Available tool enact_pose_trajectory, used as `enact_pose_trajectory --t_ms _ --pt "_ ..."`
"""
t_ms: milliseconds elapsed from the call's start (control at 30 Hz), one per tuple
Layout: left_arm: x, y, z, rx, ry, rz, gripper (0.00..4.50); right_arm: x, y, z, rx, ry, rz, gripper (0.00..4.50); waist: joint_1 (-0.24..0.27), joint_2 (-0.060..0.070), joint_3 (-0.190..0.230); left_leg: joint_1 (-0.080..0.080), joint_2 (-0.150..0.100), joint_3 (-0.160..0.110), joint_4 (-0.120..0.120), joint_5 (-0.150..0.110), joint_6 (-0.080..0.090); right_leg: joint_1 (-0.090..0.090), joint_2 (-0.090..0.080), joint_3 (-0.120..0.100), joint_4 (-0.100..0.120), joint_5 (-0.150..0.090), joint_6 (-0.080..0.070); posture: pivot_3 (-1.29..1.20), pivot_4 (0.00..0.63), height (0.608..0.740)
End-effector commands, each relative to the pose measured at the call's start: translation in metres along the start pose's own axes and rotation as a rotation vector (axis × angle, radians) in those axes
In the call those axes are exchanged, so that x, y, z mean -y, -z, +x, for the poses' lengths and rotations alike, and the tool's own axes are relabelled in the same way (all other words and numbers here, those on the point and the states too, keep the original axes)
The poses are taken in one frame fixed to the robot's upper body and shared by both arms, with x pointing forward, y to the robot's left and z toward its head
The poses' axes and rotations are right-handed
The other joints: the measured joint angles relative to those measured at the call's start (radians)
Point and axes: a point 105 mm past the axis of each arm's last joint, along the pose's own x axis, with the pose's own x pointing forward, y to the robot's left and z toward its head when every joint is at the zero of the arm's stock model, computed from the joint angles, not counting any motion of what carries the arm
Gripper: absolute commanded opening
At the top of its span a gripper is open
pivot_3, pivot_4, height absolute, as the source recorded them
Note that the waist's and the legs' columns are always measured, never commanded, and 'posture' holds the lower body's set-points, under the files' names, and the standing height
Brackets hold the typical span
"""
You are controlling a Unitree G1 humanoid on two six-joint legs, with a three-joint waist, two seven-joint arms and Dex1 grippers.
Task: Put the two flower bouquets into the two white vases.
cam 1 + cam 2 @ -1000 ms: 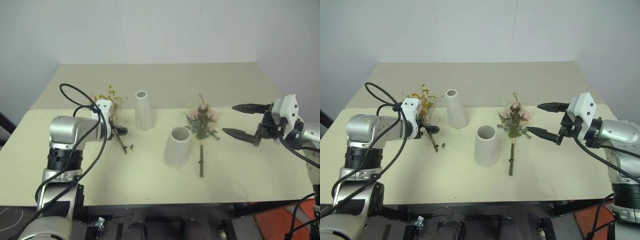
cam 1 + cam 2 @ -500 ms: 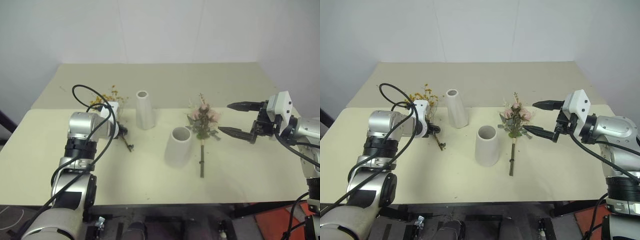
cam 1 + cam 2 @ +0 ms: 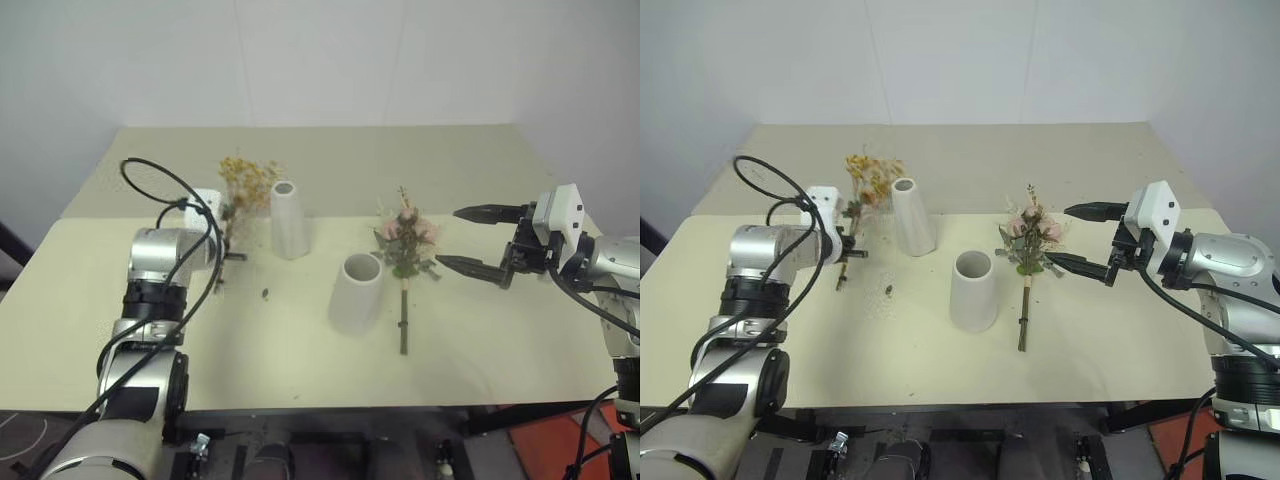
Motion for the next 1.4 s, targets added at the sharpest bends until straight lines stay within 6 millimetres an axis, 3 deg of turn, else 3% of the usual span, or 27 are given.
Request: enact_pose_trajectory --t_ms 33,233,400,533,1000,1400 --pt "-0.015 -0.054 -0.024 0.326 -0.016 0.012 0.04 0.003 -0.013 0.0 0.055 0.021 -0.042 4.3 0.002 0.0 0.0 0.0 0.0 0.0 0.0 0.0 0.0 0.0 0.0 0.0 0.0 0.0 0.0 0.0 0.15 0.74" --pt "0.0 -0.101 -0.052 0.604 0.176 0.054 0.04 0.01 -0.013 0.004 0.077 0.059 -0.032 4.3 0.005 0.0 0.0 -0.001 0.0 0.0 0.0 0.001 -0.001 0.0 0.0 0.0 -0.001 0.001 0.0 0.0 0.15 0.74" --pt "0.019 -0.141 -0.092 0.894 0.439 0.048 0.04 0.009 -0.014 0.006 0.093 0.065 -0.037 4.3 0.005 0.0 0.0 -0.002 0.0 0.0 0.001 0.001 -0.001 0.0 0.0 -0.001 -0.002 0.001 0.0 0.0 0.15 0.74" --pt "0.036 -0.156 -0.108 1.02 0.622 0.013 0.04 0.007 -0.013 0.008 0.107 0.078 -0.031 4.3 0.005 0.0 0.0 -0.002 0.0 0.0 0.001 0.001 -0.001 0.0 0.0 -0.001 -0.002 0.001 0.0 0.0 0.15 0.74" --pt "0.071 -0.168 -0.083 0.996 0.831 -0.081 0.04 -0.003 -0.015 0.0 0.117 0.144 -0.02 4.3 0.001 0.0 0.0 -0.003 -0.001 0.0 0.004 0.0 0.0 0.0 0.0 -0.001 -0.001 0.001 0.001 0.0 0.15 0.74" --pt "0.088 -0.145 -0.058 0.919 0.835 -0.018 0.04 -0.008 -0.017 -0.005 0.113 0.18 -0.015 4.3 0.0 0.0 0.0 -0.004 -0.001 0.0 0.007 0.0 0.001 0.0 0.0 -0.001 -0.001 0.001 0.001 0.0 0.15 0.74"
